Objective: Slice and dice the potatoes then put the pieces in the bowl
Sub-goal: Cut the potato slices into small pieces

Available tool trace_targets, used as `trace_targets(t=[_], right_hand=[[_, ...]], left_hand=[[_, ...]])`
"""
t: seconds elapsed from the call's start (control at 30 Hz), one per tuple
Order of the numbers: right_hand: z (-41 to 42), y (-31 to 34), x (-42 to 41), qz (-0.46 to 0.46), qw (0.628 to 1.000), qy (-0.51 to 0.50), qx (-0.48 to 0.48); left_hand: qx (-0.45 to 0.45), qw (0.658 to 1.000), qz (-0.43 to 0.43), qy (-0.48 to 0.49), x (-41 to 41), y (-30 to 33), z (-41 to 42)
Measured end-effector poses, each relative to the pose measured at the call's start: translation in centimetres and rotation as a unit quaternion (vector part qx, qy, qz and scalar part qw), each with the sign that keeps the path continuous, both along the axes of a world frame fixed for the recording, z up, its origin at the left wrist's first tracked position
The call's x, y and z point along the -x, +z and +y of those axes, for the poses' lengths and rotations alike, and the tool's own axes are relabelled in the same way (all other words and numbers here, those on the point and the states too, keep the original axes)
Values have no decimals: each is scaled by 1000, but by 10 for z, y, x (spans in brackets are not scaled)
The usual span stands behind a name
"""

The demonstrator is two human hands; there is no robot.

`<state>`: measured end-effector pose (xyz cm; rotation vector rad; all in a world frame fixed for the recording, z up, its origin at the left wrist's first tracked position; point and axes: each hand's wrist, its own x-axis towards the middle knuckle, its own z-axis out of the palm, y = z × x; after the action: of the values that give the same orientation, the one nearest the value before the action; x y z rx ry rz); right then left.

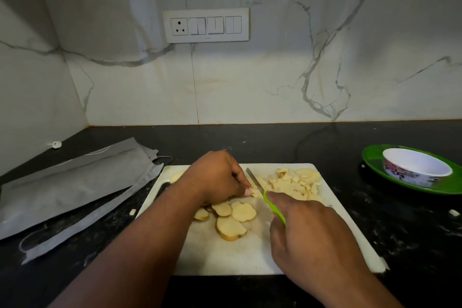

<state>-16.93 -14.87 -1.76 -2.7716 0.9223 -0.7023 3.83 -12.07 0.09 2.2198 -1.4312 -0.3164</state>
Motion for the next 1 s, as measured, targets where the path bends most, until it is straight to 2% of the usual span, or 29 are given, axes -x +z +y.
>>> trace_targets(t=[0.6,0.87,1.0], right_hand=[[8,-4,-2,4,1000,1,-20],[7,-7,-2,-23,1000,2,-14],[7,-7,0,-29,1000,2,-8]], left_hand=[[-7,1000,-3,10,6,3,1],[33,999,12,12,5,4,1],[18,1000,-2,8,5,4,1]])
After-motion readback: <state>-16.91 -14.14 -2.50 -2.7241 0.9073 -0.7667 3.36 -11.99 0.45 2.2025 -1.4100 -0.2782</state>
